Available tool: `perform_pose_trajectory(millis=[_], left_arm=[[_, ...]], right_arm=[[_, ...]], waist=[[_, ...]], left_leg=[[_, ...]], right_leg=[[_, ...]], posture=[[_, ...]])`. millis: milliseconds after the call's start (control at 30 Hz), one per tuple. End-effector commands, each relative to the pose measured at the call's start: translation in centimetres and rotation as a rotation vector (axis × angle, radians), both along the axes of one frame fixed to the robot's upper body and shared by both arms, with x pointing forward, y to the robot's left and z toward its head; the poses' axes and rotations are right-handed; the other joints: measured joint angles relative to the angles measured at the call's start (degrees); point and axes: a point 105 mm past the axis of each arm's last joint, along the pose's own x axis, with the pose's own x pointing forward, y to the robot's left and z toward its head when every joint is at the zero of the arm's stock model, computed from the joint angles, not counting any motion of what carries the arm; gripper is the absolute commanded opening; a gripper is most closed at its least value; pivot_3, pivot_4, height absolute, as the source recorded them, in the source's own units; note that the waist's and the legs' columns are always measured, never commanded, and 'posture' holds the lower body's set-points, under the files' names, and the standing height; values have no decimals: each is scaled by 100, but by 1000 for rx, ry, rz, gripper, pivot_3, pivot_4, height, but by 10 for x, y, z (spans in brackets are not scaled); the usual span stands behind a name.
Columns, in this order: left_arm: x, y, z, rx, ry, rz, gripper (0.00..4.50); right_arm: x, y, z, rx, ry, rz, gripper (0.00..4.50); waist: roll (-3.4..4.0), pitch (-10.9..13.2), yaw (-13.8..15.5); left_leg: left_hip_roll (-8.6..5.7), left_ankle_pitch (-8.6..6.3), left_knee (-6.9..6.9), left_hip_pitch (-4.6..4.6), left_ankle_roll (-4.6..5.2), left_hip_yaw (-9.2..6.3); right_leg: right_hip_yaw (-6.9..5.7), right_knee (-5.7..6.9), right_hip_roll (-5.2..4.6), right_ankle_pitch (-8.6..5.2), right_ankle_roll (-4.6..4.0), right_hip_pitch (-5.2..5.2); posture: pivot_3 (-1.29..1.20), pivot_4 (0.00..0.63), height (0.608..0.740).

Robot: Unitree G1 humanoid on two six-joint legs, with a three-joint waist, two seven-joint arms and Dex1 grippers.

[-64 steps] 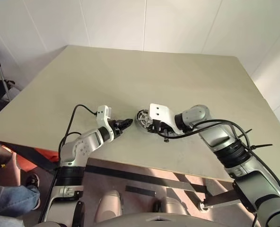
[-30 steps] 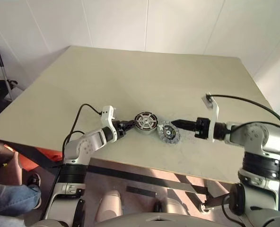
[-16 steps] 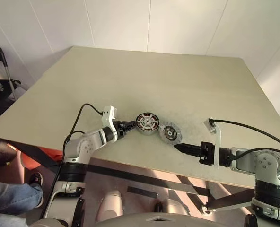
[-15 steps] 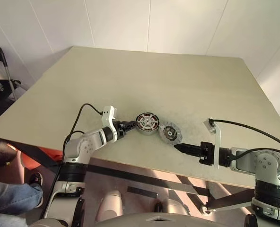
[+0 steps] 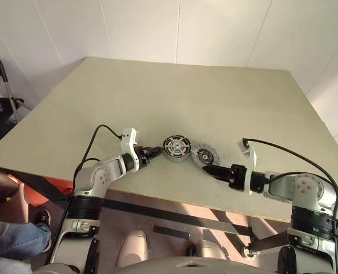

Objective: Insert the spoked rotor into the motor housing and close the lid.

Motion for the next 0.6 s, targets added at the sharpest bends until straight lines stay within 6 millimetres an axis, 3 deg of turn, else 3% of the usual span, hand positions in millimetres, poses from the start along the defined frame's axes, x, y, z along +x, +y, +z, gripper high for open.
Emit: perform_pose_trajectory(millis=[33, 267, 600], left_arm=[[2, -4, 10, -1, -40, -12, 2765], [1, -5, 8, 5, -37, -22, 2765], [3, 0, 8, 13, -37, -7, 2765]], right_arm=[[27, -15, 18, -28, -97, -118, 2678], [48, -15, 31, -21, -164, -179, 2678], [46, 18, 64, -42, -237, -34, 2678]], waist=[[0, 0, 2], [1, -1, 9], [7, -4, 6]], left_leg=[[-1, 4, 0, -1, -6, 0], [-3, 3, -17, -12, -5, 0], [-11, 2, -70, -20, 0, 2]], right_leg=[[0, -1, -1, 2, 4, 0], [0, 1, -1, 5, 5, -13], [0, 4, 0, 17, -47, -43]], posture=[[0, 0, 740], [0, 0, 740], [0, 0, 740]])
